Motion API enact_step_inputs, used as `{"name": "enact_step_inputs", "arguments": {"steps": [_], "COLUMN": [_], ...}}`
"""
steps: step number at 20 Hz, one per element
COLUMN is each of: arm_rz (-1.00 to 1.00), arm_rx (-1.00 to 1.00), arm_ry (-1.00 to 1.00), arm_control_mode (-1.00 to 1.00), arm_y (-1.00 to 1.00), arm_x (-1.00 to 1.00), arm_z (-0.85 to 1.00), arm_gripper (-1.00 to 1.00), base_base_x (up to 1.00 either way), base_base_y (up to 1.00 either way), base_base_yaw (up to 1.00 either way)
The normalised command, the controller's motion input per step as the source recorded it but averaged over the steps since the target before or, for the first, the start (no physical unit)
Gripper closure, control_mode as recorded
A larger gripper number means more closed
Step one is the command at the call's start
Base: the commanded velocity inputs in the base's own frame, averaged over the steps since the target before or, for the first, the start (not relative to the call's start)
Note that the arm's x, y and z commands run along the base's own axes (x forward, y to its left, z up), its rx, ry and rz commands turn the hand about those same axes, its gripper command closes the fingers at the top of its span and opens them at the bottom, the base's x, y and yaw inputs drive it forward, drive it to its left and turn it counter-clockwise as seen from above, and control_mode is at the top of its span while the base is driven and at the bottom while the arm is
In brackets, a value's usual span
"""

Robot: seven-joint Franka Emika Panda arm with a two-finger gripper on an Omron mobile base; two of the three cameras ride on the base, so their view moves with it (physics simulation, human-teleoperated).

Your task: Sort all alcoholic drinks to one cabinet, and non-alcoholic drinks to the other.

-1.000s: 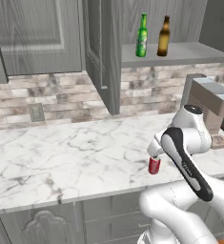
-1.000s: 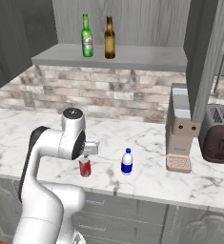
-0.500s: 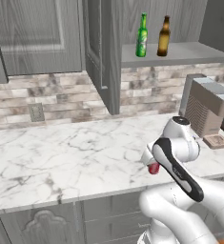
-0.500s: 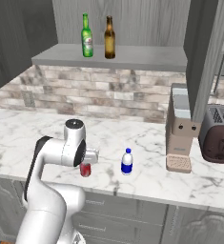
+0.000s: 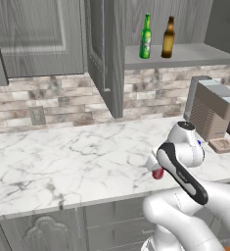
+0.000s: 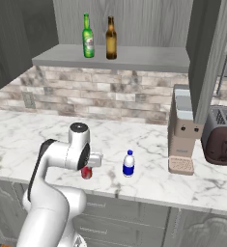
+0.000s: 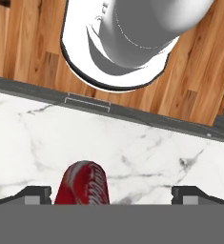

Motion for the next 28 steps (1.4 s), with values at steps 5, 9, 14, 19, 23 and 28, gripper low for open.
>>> {"name": "enact_step_inputs", "arguments": {"steps": [5,9,14,19,23,28], "arm_rz": [0.0,0.0,0.0,0.0,0.0,0.0], "arm_rx": [0.0,-0.01,-0.02,-0.01,-0.01,0.0], "arm_ry": [0.0,0.0,0.0,0.0,0.0,0.0], "arm_control_mode": [-1.0,-1.0,-1.0,-1.0,-1.0,-1.0], "arm_y": [0.0,0.0,0.0,0.0,0.0,0.0], "arm_x": [0.05,0.2,0.22,0.19,0.07,-0.01], "arm_z": [-0.16,-0.12,-0.22,-0.28,-0.23,-0.19], "arm_gripper": [-1.0,-1.0,-1.0,-1.0,-1.0,1.0], "base_base_x": [0.0,0.0,0.0,0.0,0.0,0.0], "base_base_y": [0.0,0.0,0.0,0.0,0.0,0.0], "base_base_yaw": [0.0,0.0,0.0,0.0,0.0,0.0]}}
